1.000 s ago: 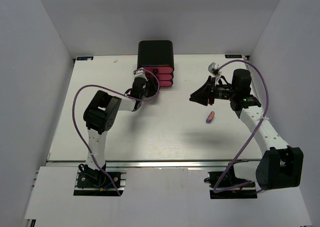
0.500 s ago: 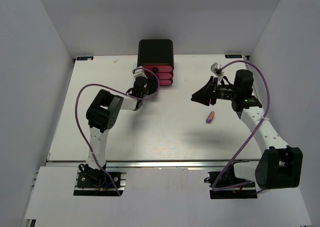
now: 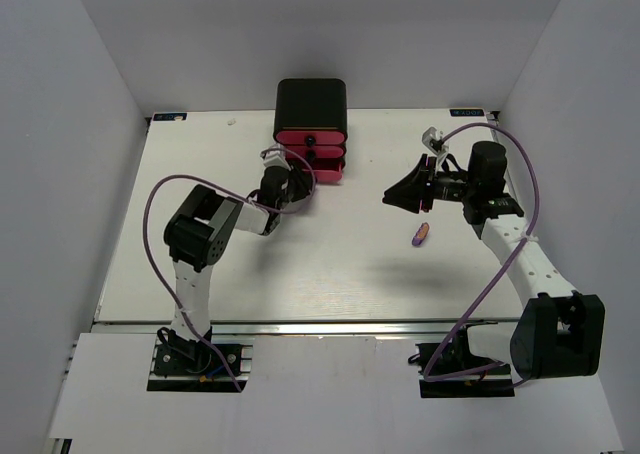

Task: Sort the legos into containers by color

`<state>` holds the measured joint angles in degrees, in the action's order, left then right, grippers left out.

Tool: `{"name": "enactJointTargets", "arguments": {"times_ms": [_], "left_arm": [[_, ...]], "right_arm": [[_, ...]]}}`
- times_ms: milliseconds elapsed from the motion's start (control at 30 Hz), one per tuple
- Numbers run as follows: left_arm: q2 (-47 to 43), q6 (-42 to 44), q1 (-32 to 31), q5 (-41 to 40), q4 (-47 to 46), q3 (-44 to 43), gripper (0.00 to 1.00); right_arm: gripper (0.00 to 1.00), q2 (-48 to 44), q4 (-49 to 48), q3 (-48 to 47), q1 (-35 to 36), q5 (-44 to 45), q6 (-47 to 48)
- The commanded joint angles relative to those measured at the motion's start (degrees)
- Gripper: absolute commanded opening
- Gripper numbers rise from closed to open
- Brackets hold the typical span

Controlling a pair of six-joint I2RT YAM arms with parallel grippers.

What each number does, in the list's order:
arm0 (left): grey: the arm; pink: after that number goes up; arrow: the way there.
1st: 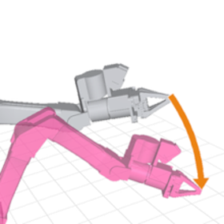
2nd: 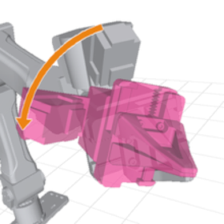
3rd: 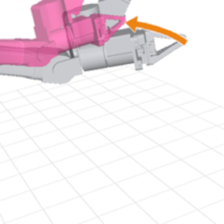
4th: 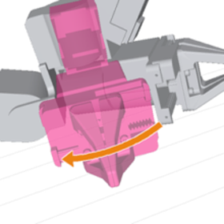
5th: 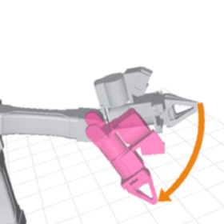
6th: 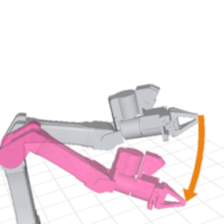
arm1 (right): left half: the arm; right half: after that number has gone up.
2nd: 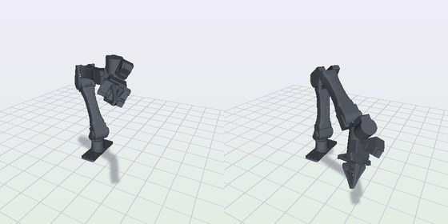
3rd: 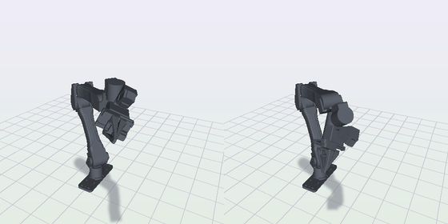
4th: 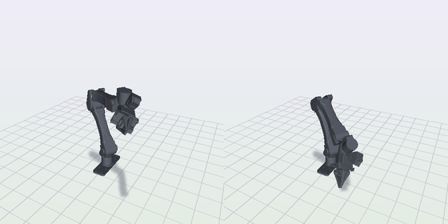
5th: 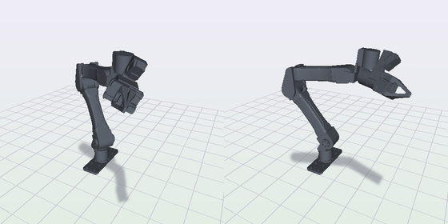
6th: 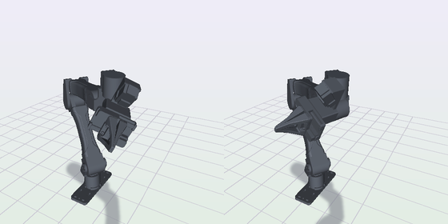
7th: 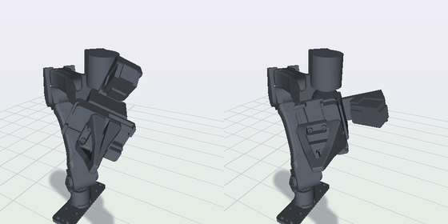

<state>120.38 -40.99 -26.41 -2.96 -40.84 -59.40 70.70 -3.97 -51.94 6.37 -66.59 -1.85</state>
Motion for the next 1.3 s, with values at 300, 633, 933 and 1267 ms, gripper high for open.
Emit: {"name": "enactJointTargets", "arguments": {"times_ms": [300, 633, 933, 1267], "left_arm": [[-12.79, 1.61, -1.89, 2.26, 7.50, 6.58, 0.69], [-25.53, 4.78, -0.75, 2.17, 31.76, 2.01, 0.78], [-53.47, 15.92, -0.74, -1.60, 46.90, 9.72, 0.03], [-65.61, 26.05, -1.27, -9.87, 57.97, 9.92, 0.75]], "right_arm": [[0.77, 1.37, 5.61, -1.23, -0.13, 1.97, 7.19], [0.74, 5.77, 32.29, -7.64, -0.04, 12.46, 52.48], [0.73, 14.37, 58.79, -12.89, 0.22, 31.67, 123.53], [0.73, 23.25, 55.21, -12.40, 2.50, 47.07, 130.08]]}}
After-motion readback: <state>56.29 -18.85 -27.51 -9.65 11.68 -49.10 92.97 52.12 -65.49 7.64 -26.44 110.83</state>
